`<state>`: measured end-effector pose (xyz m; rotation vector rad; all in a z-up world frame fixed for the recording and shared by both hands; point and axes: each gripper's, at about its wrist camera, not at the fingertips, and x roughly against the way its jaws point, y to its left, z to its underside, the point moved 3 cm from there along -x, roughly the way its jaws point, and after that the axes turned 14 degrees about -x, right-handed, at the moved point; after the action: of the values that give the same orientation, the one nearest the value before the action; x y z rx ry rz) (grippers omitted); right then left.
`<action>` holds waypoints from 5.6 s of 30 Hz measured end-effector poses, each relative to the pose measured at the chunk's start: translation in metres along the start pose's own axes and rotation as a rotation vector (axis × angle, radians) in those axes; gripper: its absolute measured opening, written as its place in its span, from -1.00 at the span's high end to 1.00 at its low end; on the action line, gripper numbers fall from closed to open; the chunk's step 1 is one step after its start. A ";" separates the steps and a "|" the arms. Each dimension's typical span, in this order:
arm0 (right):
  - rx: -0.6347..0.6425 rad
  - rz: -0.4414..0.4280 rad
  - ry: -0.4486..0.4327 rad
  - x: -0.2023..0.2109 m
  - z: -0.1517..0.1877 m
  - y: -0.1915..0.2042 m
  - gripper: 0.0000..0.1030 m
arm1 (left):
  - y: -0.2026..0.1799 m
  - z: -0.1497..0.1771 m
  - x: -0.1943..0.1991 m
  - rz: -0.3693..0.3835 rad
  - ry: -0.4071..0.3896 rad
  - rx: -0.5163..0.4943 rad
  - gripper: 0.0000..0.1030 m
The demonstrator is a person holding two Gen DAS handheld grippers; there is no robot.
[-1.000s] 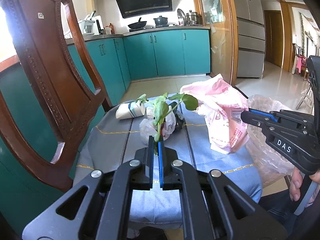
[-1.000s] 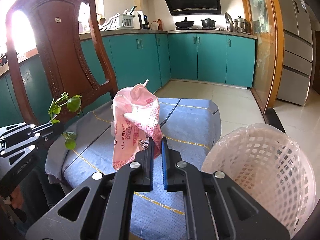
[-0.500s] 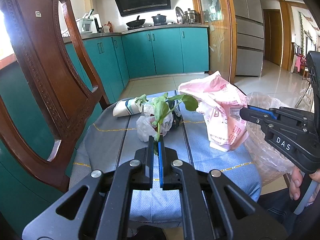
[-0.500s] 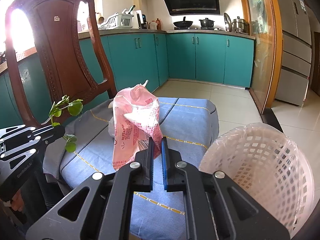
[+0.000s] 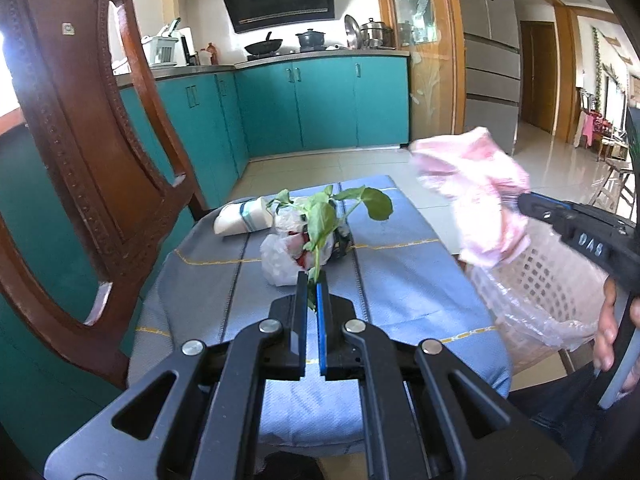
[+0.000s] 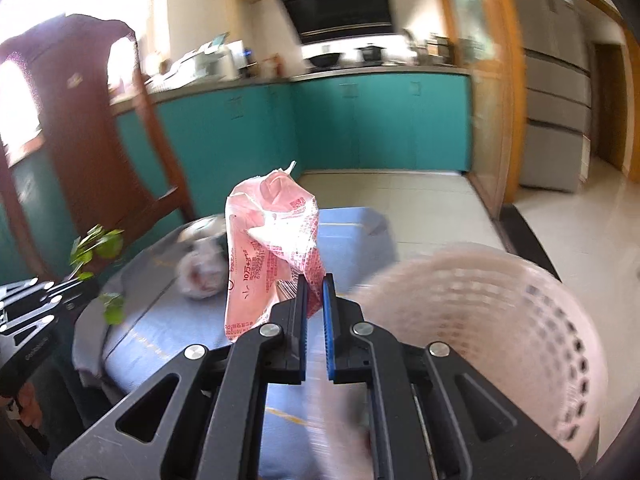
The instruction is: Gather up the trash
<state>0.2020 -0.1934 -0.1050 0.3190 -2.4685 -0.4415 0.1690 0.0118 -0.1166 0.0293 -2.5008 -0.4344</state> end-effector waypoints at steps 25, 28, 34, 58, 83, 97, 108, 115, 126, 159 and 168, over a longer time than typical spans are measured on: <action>-0.385 0.327 0.048 0.027 0.016 -0.158 0.14 | -0.151 -0.062 -0.065 0.474 0.022 -0.080 -0.23; -0.377 0.289 0.032 0.026 0.013 -0.150 0.14 | -0.107 -0.058 -0.069 0.331 0.008 -0.016 -0.26; -0.325 0.210 0.039 0.007 0.002 -0.113 0.01 | 0.002 -0.044 -0.114 0.067 0.092 0.148 -0.72; -0.247 -0.185 0.289 -0.149 -0.020 0.061 -0.06 | 0.051 0.029 -0.168 0.212 0.238 0.230 0.62; 0.124 -0.082 0.260 -0.120 0.031 0.117 0.32 | 0.066 0.046 -0.053 -0.053 0.154 0.175 0.58; 0.123 -0.009 0.139 -0.063 0.046 0.079 0.32 | 0.039 0.023 -0.018 -0.111 0.099 0.085 0.58; 0.118 -0.045 0.123 -0.057 0.049 0.085 0.32 | 0.033 0.025 -0.019 -0.106 0.111 0.068 0.58; 0.139 -0.042 0.101 -0.051 0.051 0.088 0.32 | 0.035 0.028 -0.024 -0.109 0.124 0.067 0.58; 0.152 -0.045 0.093 -0.048 0.053 0.091 0.32 | 0.031 0.028 -0.024 -0.117 0.127 0.059 0.58; 0.199 -0.014 0.074 -0.047 0.058 0.102 0.32 | 0.032 0.030 -0.020 -0.138 0.125 0.057 0.58; 0.207 -0.012 0.066 -0.047 0.060 0.102 0.32 | 0.031 0.030 -0.019 -0.142 0.128 0.060 0.58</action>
<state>0.1907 -0.0701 -0.1358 0.4259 -2.4525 -0.1771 0.1696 0.0526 -0.1406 0.2524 -2.3932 -0.4026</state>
